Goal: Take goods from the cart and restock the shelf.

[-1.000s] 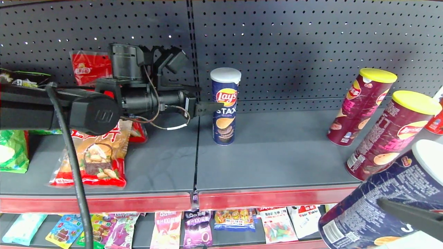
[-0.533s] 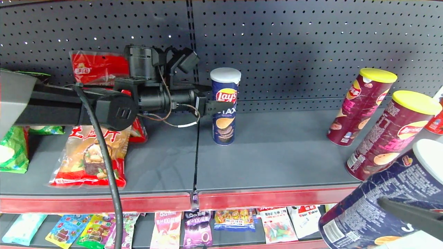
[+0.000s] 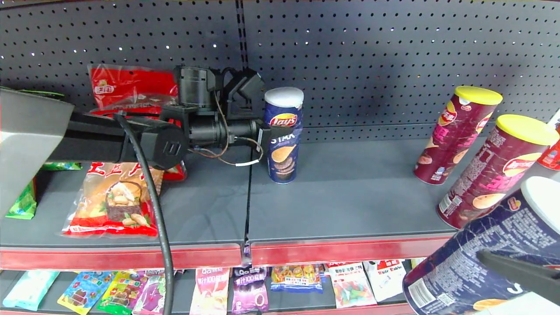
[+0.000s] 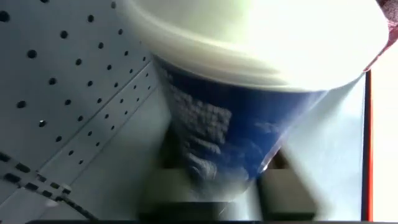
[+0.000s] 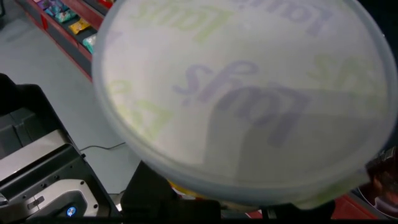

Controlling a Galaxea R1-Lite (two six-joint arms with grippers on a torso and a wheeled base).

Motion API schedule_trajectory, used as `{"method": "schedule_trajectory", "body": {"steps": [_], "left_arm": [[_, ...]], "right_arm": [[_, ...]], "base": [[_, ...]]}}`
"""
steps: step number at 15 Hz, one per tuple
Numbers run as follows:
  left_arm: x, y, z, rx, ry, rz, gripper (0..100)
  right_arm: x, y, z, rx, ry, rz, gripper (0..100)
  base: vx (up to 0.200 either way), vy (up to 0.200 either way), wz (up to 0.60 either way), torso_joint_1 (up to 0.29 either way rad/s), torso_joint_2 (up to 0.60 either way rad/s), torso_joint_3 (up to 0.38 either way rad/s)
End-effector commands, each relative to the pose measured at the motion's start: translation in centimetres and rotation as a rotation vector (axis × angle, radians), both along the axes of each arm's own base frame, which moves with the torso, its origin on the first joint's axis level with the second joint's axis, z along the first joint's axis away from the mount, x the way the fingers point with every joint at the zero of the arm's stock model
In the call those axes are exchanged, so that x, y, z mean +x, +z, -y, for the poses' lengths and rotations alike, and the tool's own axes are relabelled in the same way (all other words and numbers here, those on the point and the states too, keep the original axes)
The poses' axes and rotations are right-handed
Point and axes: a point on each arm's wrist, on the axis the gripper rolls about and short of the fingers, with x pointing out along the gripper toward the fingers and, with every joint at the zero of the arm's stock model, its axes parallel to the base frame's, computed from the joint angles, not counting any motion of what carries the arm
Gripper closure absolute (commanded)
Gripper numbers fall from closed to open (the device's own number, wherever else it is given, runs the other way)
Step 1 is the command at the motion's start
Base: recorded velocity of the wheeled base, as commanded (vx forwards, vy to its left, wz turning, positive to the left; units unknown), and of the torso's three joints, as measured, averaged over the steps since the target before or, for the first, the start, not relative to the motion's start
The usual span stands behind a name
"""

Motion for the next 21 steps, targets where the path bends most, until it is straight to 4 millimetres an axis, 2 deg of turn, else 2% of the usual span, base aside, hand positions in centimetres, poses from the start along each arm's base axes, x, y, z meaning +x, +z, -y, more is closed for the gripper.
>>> {"method": "schedule_trajectory", "body": {"steps": [1,3,5,6,9,10,14,21], "left_arm": [[-0.9,0.6,-0.4,-0.004,0.002,-0.002,100],[-2.4,0.7,-1.1,0.004,0.004,-0.020,100],[-5.6,1.3,-1.5,0.014,-0.007,-0.033,100],[-6.2,1.4,-1.6,0.015,-0.007,-0.037,100],[-10.1,0.9,-2.2,0.038,-0.029,-0.072,100],[-10.8,0.7,-2.5,0.043,-0.029,-0.085,100],[-12.3,0.2,-3.3,0.042,-0.016,-0.106,100],[-12.8,-0.5,-3.5,0.055,-0.019,-0.126,100]], "right_arm": [[0.0,0.0,0.0,-0.001,0.001,-0.002,100],[0.1,0.0,0.0,-0.002,0.000,-0.003,100],[0.2,-0.1,-0.1,-0.004,0.003,-0.008,100],[0.2,-0.1,-0.1,-0.005,0.003,-0.009,100],[0.2,-0.2,-0.2,-0.006,0.006,-0.013,100],[0.3,-0.2,-0.2,-0.006,0.006,-0.013,100],[0.3,-0.2,-0.2,-0.008,0.009,-0.017,100],[0.3,-0.2,-0.2,-0.007,0.009,-0.015,100]], "base": [[0.000,0.000,0.00,0.000,0.00,0.000],[0.000,0.000,0.00,0.000,0.00,0.000],[0.000,0.000,0.00,0.000,0.00,0.000],[0.000,0.000,0.00,0.000,0.00,0.000],[0.000,0.000,0.00,0.000,0.00,0.000],[0.000,0.000,0.00,0.000,0.00,0.000],[0.000,0.000,0.00,0.000,0.00,0.000],[0.000,0.000,0.00,0.000,0.00,0.000]]}}
